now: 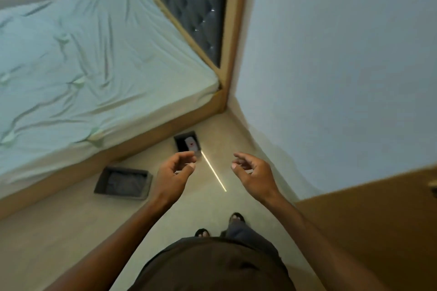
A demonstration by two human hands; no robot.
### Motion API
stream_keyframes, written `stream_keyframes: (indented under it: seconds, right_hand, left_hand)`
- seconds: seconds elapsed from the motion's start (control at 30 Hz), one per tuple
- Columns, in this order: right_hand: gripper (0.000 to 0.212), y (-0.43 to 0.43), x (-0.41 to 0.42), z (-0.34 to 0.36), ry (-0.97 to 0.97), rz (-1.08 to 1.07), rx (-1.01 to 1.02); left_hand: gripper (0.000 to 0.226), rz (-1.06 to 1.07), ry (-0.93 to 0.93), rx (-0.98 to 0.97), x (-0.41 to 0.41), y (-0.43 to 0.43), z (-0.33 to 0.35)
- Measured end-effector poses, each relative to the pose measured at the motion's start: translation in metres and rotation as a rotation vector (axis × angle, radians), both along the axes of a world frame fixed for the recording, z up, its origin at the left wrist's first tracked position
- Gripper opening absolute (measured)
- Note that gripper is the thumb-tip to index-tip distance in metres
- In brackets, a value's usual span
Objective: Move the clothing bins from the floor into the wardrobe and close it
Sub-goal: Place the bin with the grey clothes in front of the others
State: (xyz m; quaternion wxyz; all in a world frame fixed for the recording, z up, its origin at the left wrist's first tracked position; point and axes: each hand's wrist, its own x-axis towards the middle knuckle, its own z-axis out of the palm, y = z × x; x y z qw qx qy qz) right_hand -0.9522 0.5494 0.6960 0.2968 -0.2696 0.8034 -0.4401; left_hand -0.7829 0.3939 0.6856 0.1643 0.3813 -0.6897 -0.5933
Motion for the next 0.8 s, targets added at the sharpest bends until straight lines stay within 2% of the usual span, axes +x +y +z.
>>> stream_keyframes:
  seconds: [0.47, 0.63, 0.8]
  right_hand:
    - [0.039, -0.296, 0.060, -0.056, -0.009, 0.662, 0.152]
    - [0.037, -0.397, 0.099, -0.095, -0.019, 0.840, 0.231]
    - [0.036, -0.467, 0.139, -0.176, -0.031, 0.892, 0.367]
  left_hand:
    - [0.026, 0.690, -0.138, 0.179, 0.126, -0.165, -0.047]
    - [0.025, 0.859, -0.193, 0.309, 0.162, -0.221, -0.090]
    - [0.022, 0.979, -0.250, 0.469, 0.190, -0.262, -0.169]
